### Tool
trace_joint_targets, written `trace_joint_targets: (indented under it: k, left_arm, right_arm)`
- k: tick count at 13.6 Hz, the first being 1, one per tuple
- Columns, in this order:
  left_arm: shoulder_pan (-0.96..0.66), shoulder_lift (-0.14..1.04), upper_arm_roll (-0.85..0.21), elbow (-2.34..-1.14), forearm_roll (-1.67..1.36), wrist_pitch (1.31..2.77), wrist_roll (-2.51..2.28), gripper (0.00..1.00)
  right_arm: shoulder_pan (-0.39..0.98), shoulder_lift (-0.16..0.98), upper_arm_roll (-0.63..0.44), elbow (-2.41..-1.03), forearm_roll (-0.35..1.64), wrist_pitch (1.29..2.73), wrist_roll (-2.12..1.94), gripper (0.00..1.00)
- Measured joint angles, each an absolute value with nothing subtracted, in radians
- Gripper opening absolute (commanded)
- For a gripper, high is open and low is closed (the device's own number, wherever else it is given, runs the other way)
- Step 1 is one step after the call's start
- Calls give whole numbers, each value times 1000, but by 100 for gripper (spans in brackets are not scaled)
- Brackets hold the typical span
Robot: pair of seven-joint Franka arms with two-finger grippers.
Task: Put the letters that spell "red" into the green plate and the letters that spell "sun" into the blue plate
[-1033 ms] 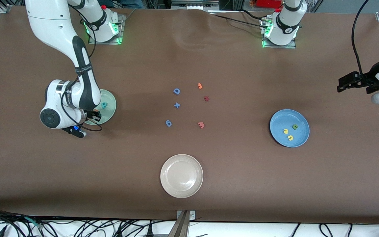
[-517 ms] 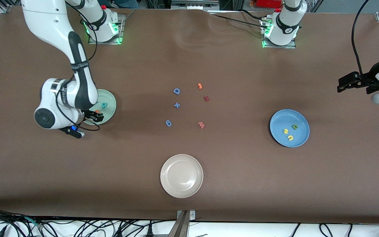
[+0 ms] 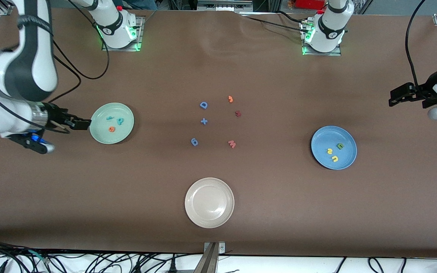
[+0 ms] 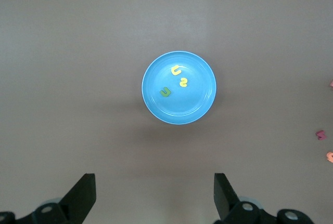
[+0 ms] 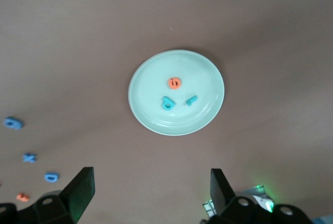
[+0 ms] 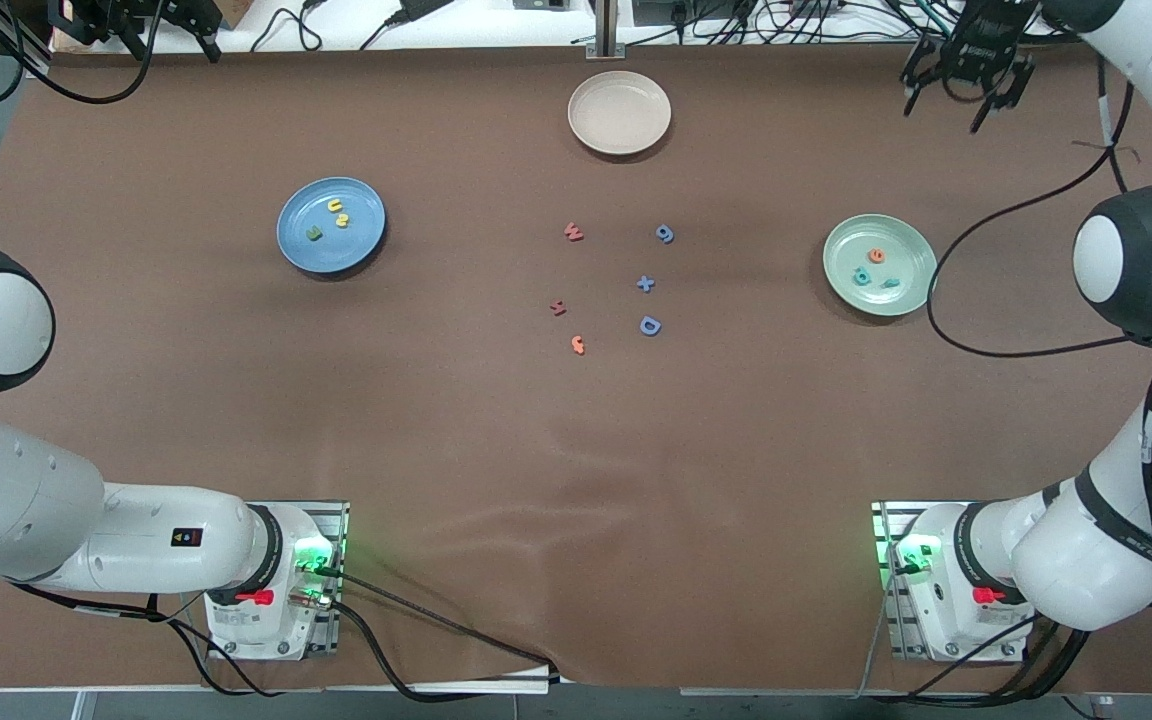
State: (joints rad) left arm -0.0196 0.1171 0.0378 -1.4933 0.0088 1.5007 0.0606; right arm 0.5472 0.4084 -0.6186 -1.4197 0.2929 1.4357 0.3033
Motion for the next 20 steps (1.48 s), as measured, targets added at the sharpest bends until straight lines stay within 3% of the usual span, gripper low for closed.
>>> trace_joint_targets:
  k: [3, 6, 13, 15, 20]
  left_arm:
    - [-20, 117, 38, -1493, 9, 1501, 61, 100]
    - [-20, 117, 38, -1493, 9, 1501, 61, 100]
    - [-20, 117, 38, -1493, 9, 1502, 61, 100]
    - [-20, 117, 38, -1493, 9, 1502, 61, 100]
    - [-20, 120, 38, -1493, 9, 1502, 61, 100]
  right_arm:
    - [548, 408, -664, -1323, 293, 1420, 163, 99]
    - [542, 408, -715, -1314, 293, 1416, -7, 100]
    - [546, 416, -700, -1314, 273, 1415, -61, 99]
    - [511, 415, -618, -1313, 214, 1426, -62, 99]
    - [166, 410, -156, -1266, 14, 1457, -62, 99]
